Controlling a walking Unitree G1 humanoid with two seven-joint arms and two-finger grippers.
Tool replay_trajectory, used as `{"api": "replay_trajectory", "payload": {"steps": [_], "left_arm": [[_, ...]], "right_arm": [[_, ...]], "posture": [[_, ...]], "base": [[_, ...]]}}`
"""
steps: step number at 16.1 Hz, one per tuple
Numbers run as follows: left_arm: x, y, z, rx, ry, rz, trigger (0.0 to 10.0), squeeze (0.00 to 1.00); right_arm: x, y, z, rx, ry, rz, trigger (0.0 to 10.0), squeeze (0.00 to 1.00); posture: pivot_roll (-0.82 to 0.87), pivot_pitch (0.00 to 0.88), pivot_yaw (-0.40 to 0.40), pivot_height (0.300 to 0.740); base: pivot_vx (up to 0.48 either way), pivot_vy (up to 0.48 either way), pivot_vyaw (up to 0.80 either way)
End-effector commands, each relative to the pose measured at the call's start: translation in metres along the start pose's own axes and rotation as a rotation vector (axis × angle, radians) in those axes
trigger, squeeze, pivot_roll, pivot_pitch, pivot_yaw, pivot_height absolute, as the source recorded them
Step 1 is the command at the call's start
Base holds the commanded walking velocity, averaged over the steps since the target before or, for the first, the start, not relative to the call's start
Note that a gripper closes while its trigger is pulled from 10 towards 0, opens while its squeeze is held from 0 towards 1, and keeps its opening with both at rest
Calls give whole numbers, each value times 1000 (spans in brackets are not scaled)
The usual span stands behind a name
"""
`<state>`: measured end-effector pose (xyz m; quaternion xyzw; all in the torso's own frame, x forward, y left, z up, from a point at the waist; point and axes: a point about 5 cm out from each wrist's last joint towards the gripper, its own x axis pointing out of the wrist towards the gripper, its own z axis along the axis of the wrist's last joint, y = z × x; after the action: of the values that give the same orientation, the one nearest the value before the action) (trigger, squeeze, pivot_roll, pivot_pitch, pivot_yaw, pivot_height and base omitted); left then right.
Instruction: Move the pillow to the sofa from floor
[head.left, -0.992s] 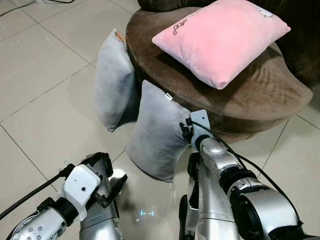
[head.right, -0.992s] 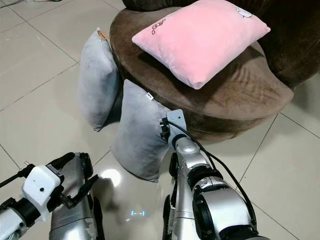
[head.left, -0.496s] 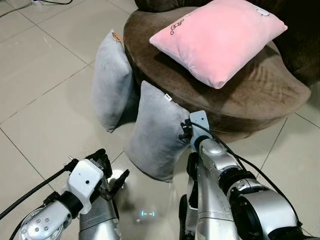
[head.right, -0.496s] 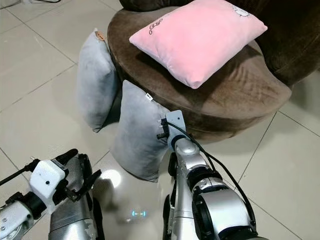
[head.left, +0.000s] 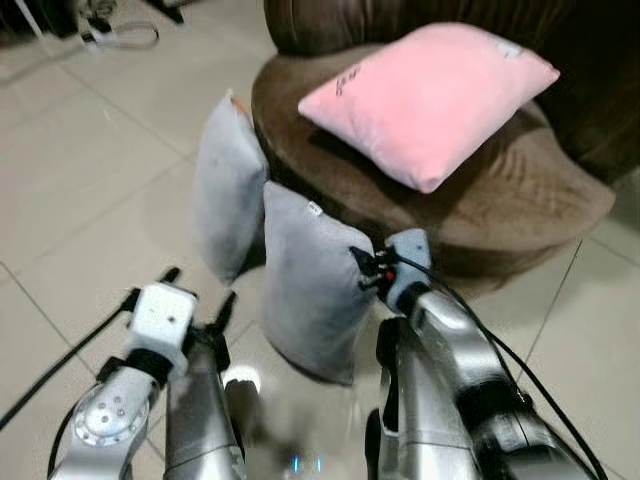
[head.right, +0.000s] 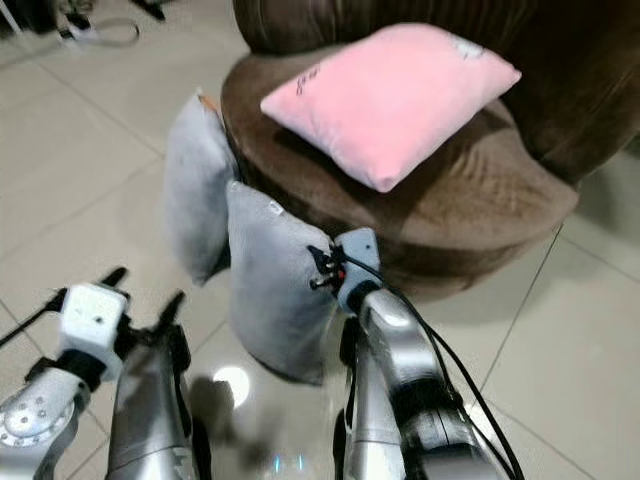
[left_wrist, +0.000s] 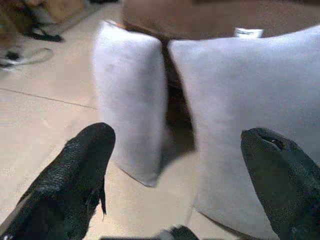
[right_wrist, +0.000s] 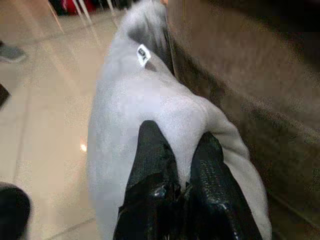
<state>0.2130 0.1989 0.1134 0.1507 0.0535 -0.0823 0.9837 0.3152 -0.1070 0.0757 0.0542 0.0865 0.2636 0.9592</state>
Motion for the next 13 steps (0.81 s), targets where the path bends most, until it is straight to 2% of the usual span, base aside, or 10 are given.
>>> {"api": "replay_trajectory", "payload": {"steps": [1, 2, 3, 4, 5, 6, 7, 10, 13], "left_arm": [[-1, 2, -3, -4, 10, 32, 10000, 0], [0, 2, -1, -7, -4, 70, 10000, 0], [3, 1, 1, -13, -15, 109, 10000, 0], [6, -3, 0, -49, -21, 137, 10000, 0], [6, -4, -2, -54, -13, 144, 10000, 0], [7, -6, -1, -46, -18, 138, 10000, 0], [7, -7, 3, -6, -41, 132, 10000, 0], [6, -1, 5, 2, -58, 202, 10000, 0], [8, -1, 2, -12, -50, 211, 10000, 0]], "right_arm": [[-3, 1, 18, 10, -69, 20, 0, 0], [-20, 2, 26, 37, -113, 17, 0, 0], [-36, 3, 36, 49, -152, -5, 0, 0], [-50, 4, 40, 34, -167, -62, 7490, 0], [-55, 3, 37, 19, -142, -111, 10000, 0], [-57, 3, 37, 50, -159, -104, 10000, 0], [-61, 0, 30, 134, -156, -175, 10000, 0], [-65, 14, 30, 124, -99, -156, 10000, 0], [-66, 18, 31, 117, -94, -153, 10000, 0]], "posture": [[42, 38, -34, 460], [30, 0, -19, 460], [17, 0, -3, 460], [22, 0, -7, 460], [21, 0, -11, 460], [37, 0, -34, 460], [48, 0, -46, 460], [29, 0, -26, 495], [20, 0, -16, 520]], "base": [[0, 0, 0], [0, 0, 0], [0, 0, 0], [0, 0, 0], [0, 0, 0], [0, 0, 0], [0, 0, 0], [0, 0, 0], [0, 0, 0]]}}
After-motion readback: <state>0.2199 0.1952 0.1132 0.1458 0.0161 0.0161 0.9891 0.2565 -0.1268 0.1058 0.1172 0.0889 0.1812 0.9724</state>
